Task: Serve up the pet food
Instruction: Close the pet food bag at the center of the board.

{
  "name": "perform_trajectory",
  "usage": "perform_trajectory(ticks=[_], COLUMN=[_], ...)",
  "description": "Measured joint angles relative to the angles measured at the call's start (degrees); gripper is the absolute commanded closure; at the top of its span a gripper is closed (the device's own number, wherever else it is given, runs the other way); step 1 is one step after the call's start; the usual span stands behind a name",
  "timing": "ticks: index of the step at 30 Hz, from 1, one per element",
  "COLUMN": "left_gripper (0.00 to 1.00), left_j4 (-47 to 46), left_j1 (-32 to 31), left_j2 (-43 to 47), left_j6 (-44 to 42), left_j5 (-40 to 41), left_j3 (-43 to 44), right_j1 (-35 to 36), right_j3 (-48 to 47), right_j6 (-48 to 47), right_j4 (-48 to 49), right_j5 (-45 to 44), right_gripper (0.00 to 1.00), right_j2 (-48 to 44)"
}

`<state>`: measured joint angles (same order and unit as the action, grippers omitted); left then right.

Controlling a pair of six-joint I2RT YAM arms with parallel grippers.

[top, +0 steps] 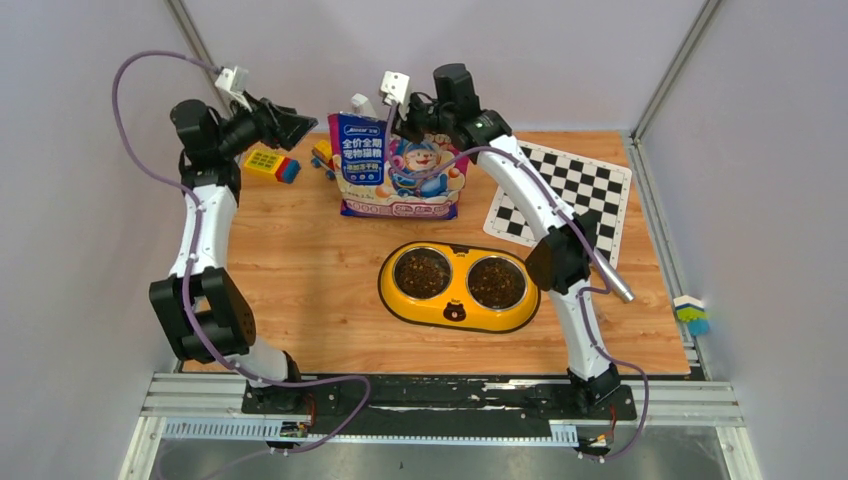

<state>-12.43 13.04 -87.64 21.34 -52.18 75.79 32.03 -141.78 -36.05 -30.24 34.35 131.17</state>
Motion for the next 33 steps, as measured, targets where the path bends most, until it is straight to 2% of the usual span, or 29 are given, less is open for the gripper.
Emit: perform_trajectory(ticks=[4, 6, 9, 11, 17, 21, 26, 33], left_gripper=[0.00, 0.00, 0.00, 0.00, 0.00, 0.00, 0.02, 0.27], left_j4=[0.00, 5.20, 22.64, 31.69, 53.37, 62.51, 69.57, 75.34], left_j1=[0.09, -0.61, -3.67, -6.60, -13.25, -16.17, -18.36, -19.02], left_j2=[-2.23, -3.56, -6.29, -7.45, -12.72, -15.72, -17.97, -20.90], left_j6=[-1.53, -6.93, -24.70, -34.77, -56.48, -65.64, -72.28, -77.48], left_j5=[-10.58, -13.86, -14.32, -13.20, -9.44, -4.00, 1.38, 6.47], left_j3=[9.64, 15.87, 28.13, 33.16, 44.04, 46.66, 46.80, 50.49], right_j1=[-0.24, -0.37, -0.55, -0.63, -0.68, -0.68, -0.68, -0.68], right_j3=[-0.02, -0.02, -0.02, -0.02, -0.02, -0.02, -0.02, -0.02], right_j6=[1.07, 1.77, 3.08, 3.74, 4.52, 4.50, 4.50, 4.37], right_j4=[-0.37, -0.50, -0.90, -1.03, -1.36, -1.60, -1.88, -2.19], right_j5=[2.23, 3.28, 4.83, 5.44, 6.12, 6.32, 6.78, 7.28], right_gripper=[1.00, 1.00, 1.00, 1.00, 1.00, 1.00, 1.00, 1.00], right_j2=[0.00, 0.00, 0.00, 0.00, 0.00, 0.00, 0.00, 0.00])
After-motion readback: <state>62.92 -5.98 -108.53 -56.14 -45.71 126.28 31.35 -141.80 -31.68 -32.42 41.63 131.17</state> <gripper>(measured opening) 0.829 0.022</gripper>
